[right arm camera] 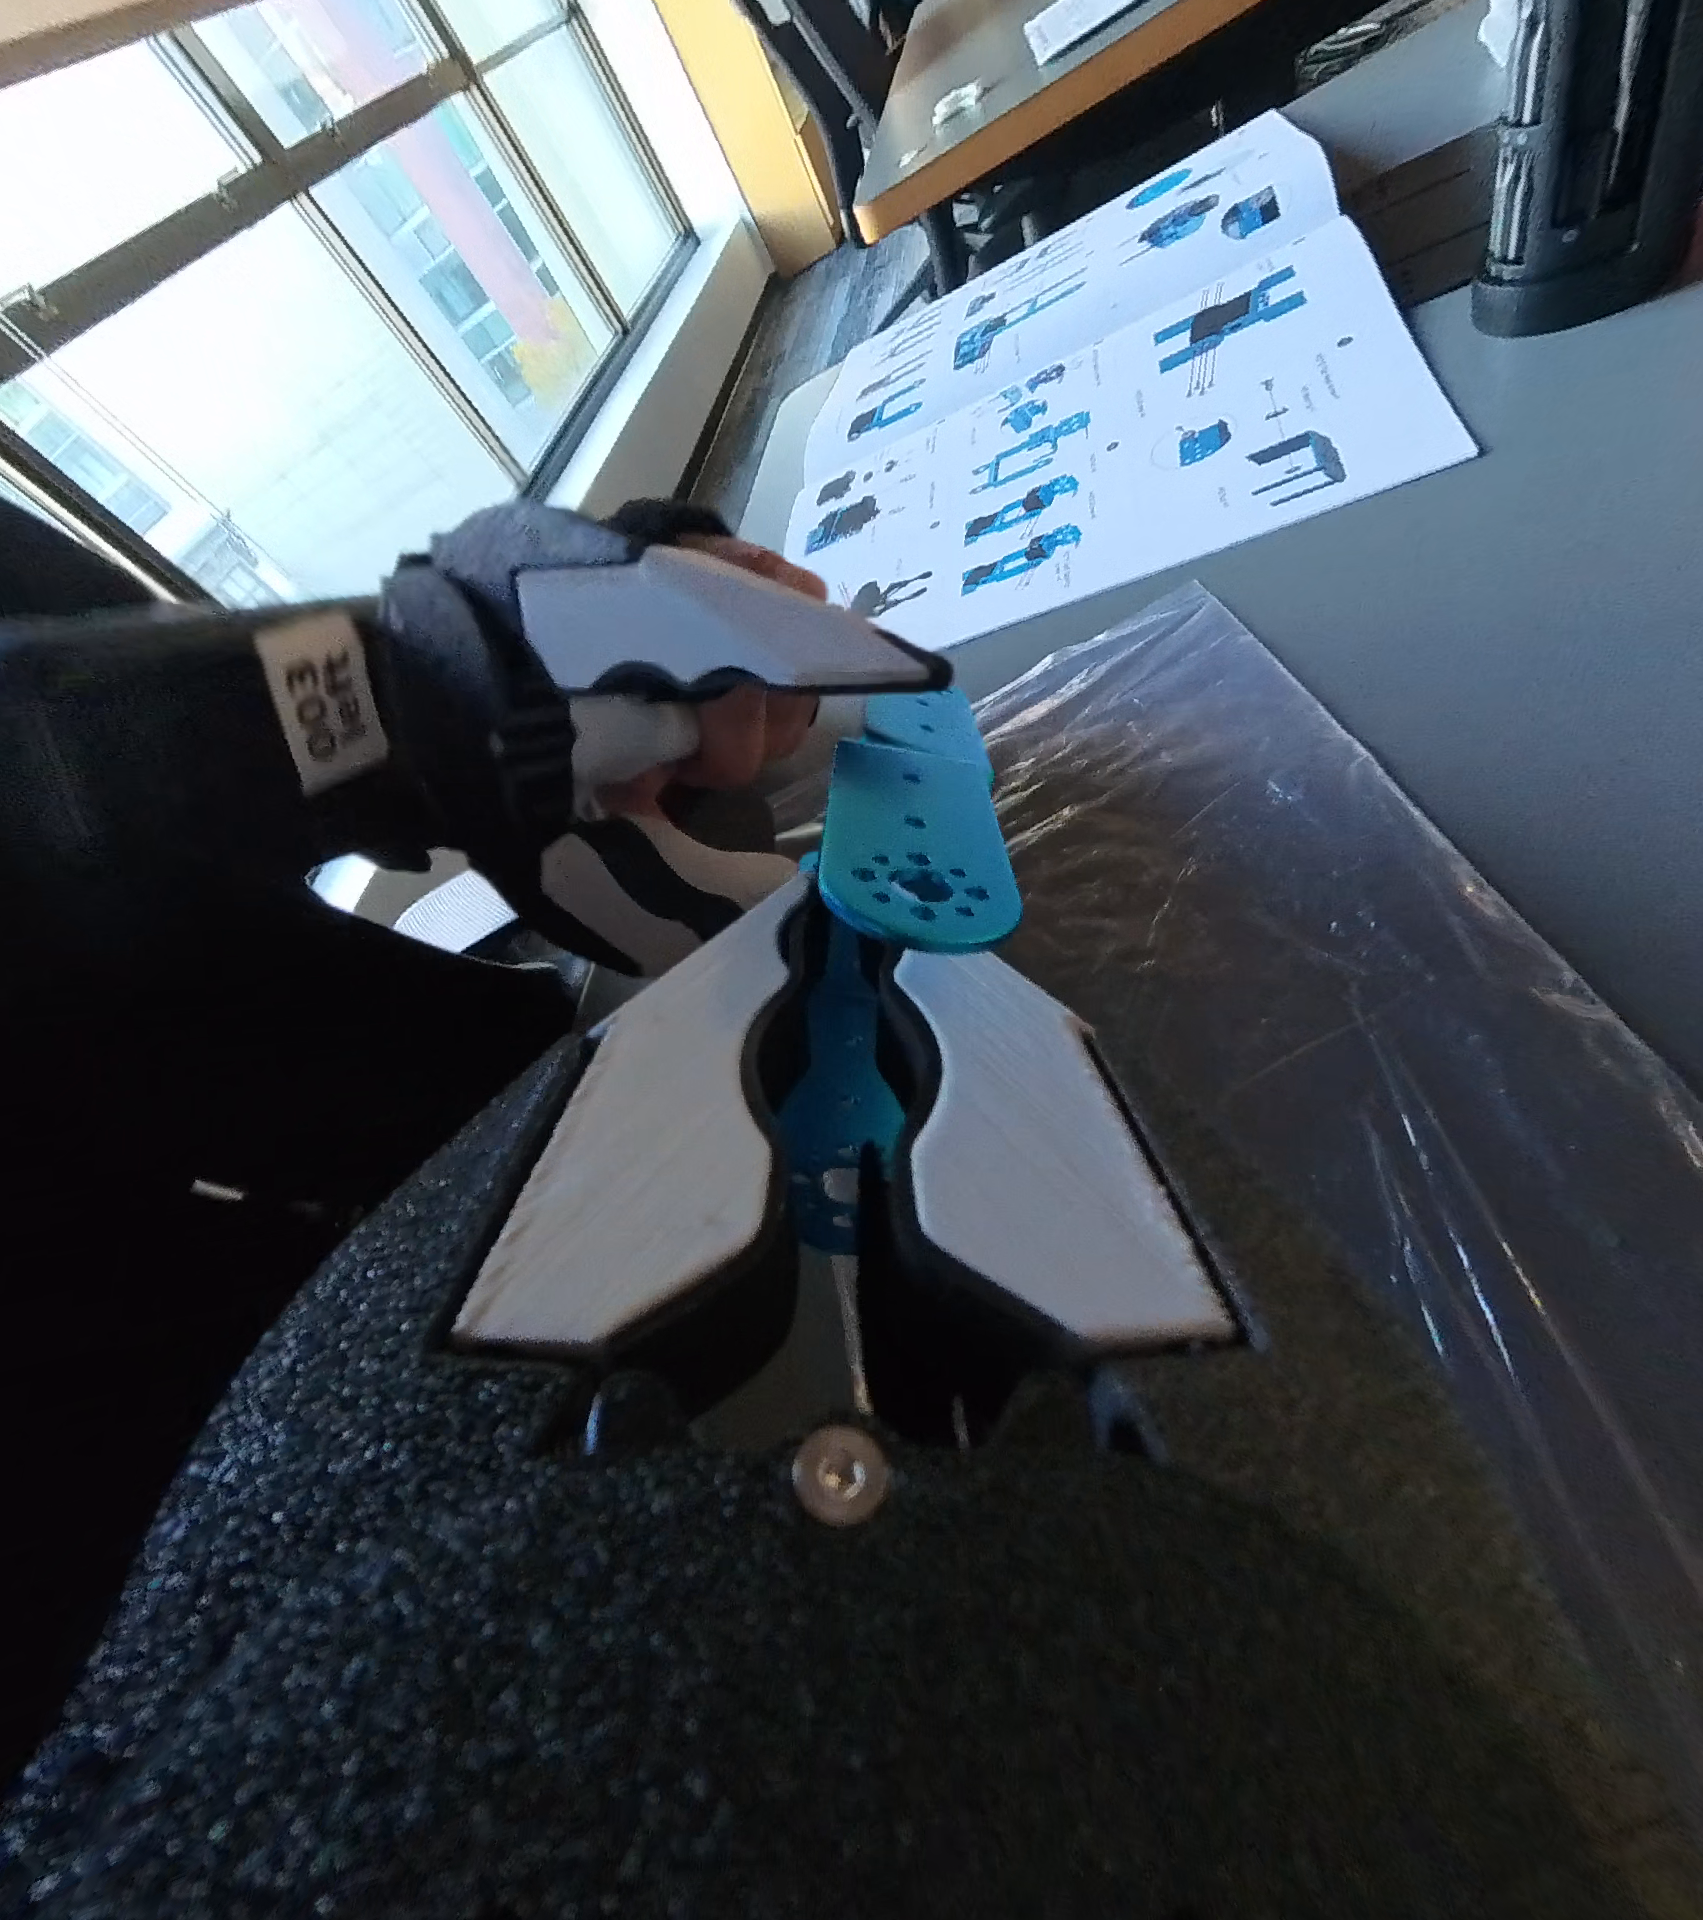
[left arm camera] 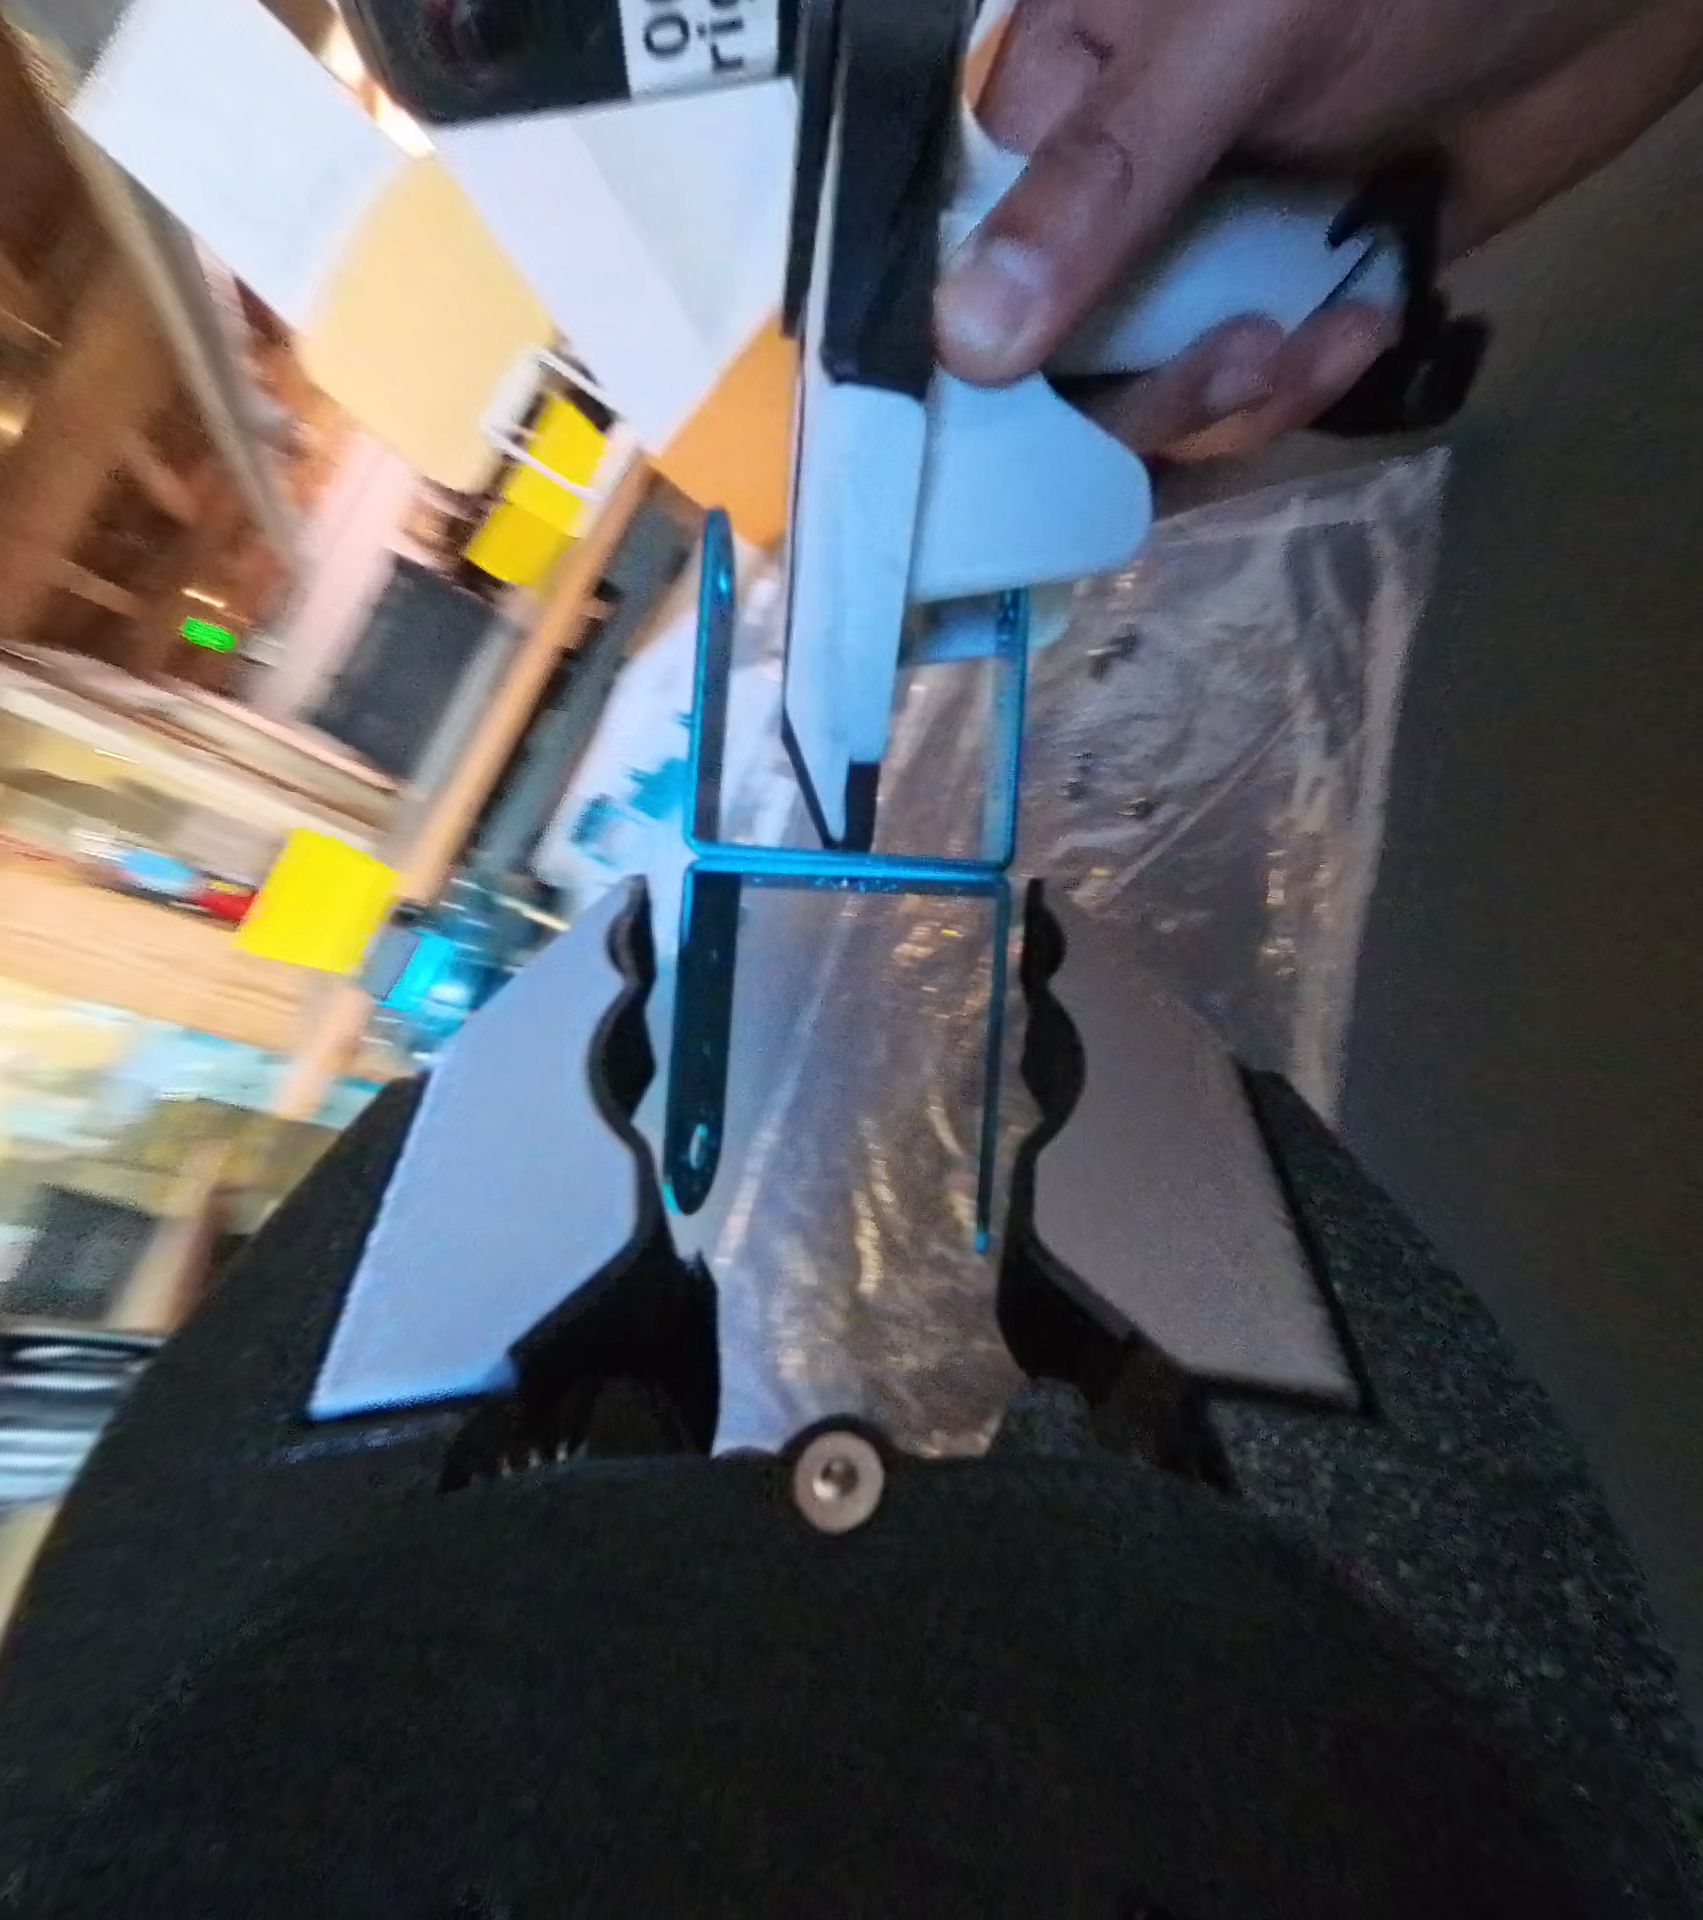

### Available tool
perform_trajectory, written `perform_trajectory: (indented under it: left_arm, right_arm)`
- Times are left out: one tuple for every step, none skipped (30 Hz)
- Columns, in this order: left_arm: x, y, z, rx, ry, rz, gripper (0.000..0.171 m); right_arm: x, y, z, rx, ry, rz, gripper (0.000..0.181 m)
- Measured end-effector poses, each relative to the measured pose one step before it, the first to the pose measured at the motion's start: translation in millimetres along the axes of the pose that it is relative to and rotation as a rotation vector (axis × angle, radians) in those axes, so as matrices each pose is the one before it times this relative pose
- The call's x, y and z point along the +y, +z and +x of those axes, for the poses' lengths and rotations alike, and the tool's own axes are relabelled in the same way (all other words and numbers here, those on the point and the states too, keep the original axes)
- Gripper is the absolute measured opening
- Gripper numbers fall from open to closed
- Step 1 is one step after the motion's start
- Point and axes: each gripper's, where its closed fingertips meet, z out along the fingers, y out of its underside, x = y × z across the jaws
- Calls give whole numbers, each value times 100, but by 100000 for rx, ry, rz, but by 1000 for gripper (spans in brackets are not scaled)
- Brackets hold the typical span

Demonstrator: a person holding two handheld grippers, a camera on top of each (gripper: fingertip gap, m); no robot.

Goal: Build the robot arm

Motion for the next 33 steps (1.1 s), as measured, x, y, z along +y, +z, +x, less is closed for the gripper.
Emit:
perform_trajectory:
  left_arm:
    - [171,-130,311,6223,-7643,203,78]
    - [-51,-291,173,6023,-8244,2304,78]
    - [17,-319,341,7991,-9644,1580,78]
    - [0,-333,-63,5660,-9978,1602,80]
    - [-20,-355,-40,6583,-11130,2047,81]
    - [302,-250,-54,7501,-12603,-116,82]
    - [66,-332,-556,3553,-11178,1811,84]
    - [-418,-582,-467,3721,-10298,5382,83]
    - [-329,-582,-313,4640,-11179,4394,84]
    - [-89,-481,-117,6124,-12270,2354,92]
    - [-87,-434,-46,6028,-11966,2212,100]
    - [-135,-354,103,5917,-10837,2724,102]
    - [-187,-187,336,5988,-8711,2988,102]
    - [-193,31,480,5038,-6078,3018,101]
    - [55,302,518,3927,-4144,1112,101]
    - [288,516,407,2265,-2017,-981,99]
    - [224,568,275,739,-183,-869,94]
    - [188,503,331,1102,367,-1123,86]
    - [164,457,409,1737,771,-1554,81]
    - [14,334,171,499,821,-716,71]
    - [-82,237,226,1192,859,-85,62]
    - [21,193,117,992,201,-621,56]
    - [-84,115,-95,-93,-268,108,53]
    - [-105,48,12,736,-73,451,49]
    - [0,33,-30,508,21,-104,45]
    - [-184,-46,-222,-940,530,1342,38]
    - [-155,-57,-32,89,763,1672,29]
    - [44,3,-37,90,79,371,28]
    - [57,17,-119,-503,175,345,27]
    - [22,3,14,36,569,864,27]
    - [100,45,-45,-385,390,278,27]
    - [55,59,-96,-621,195,468,27]
    - [63,70,17,-9,447,439,27]
  right_arm:
    - [190,40,-67,-1024,-584,-908,4]
    - [100,8,-4,-523,-286,-191,4]
    - [40,-10,95,23,-35,197,4]
    - [55,8,-46,-1041,8,-46,4]
    - [-3,-23,48,-331,121,441,4]
    - [-25,-25,56,-158,44,520,4]
    - [-3,-27,-37,-859,109,291,4]
    - [-116,-73,34,-50,76,979,4]
    - [-181,-110,12,169,-332,1201,4]
    - [-191,-105,-113,-361,-1057,1019,4]
    - [-301,-129,-195,-506,-1060,1560,4]
    - [-380,-137,-306,-963,-1292,1872,4]
    - [-358,-132,-258,-528,-1147,1736,4]
    - [-343,-106,-186,-21,-1350,1651,4]
    - [-260,-43,-216,-229,-1593,1088,4]
    - [-160,14,-209,-98,-1733,693,4]
    - [-108,44,-170,202,-1774,474,4]
    - [-97,56,-258,-472,-1839,412,4]
    - [-94,69,-397,-1351,-1958,334,6]
    - [-85,67,-156,-35,-1207,243,6]
    - [26,90,-48,186,-676,-314,6]
    - [172,136,-146,-889,-325,-1312,3]
    - [178,141,-44,-86,-387,-1094,6]
    - [186,150,12,327,-299,-947,6]
    - [151,149,-131,-782,-8,-943,6]
    - [-9,71,17,298,9,108,6]
    - [-34,42,-19,-308,414,141,6]
    - [42,29,-35,-861,1211,-428,3]
    - [22,20,24,-438,1128,-167,6]
    - [99,81,-18,-609,967,-372,7]
    - [134,70,-35,-562,935,-831,7]
    - [86,75,62,185,1149,-401,7]
    - [119,151,-14,-587,1919,-582,7]
